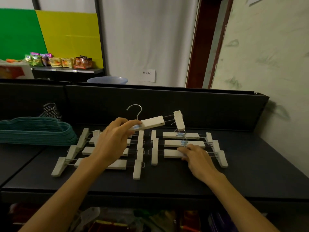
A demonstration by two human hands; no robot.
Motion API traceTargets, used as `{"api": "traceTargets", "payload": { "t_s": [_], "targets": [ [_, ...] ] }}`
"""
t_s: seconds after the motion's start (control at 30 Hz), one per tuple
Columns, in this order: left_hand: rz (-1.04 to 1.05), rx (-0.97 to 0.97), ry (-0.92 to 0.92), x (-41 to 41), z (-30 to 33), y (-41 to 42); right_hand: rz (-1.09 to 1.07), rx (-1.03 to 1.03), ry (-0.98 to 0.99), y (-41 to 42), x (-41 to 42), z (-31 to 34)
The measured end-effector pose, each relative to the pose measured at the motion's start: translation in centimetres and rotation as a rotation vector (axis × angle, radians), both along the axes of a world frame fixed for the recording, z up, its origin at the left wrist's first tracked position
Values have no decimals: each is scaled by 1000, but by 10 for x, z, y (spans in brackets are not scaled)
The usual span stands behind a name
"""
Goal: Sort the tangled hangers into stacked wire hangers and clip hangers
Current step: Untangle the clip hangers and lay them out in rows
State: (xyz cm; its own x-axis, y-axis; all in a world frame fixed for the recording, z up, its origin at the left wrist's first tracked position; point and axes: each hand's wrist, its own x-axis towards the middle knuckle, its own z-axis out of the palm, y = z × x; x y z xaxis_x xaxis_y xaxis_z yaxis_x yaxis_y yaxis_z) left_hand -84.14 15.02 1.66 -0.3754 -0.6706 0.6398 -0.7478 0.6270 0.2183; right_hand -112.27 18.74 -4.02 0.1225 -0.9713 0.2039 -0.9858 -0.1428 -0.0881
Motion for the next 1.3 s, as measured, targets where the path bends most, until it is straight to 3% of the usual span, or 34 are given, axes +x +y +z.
{"api": "traceTargets", "payload": {
  "t_s": [1.17,1.3],
  "targets": [
    [-15,19,-22,-20,0,32,-60,17,8,1,0,2],
    [-21,30,-42,-33,-6,44,-64,-98,-51,30,-18,21]
  ]
}}
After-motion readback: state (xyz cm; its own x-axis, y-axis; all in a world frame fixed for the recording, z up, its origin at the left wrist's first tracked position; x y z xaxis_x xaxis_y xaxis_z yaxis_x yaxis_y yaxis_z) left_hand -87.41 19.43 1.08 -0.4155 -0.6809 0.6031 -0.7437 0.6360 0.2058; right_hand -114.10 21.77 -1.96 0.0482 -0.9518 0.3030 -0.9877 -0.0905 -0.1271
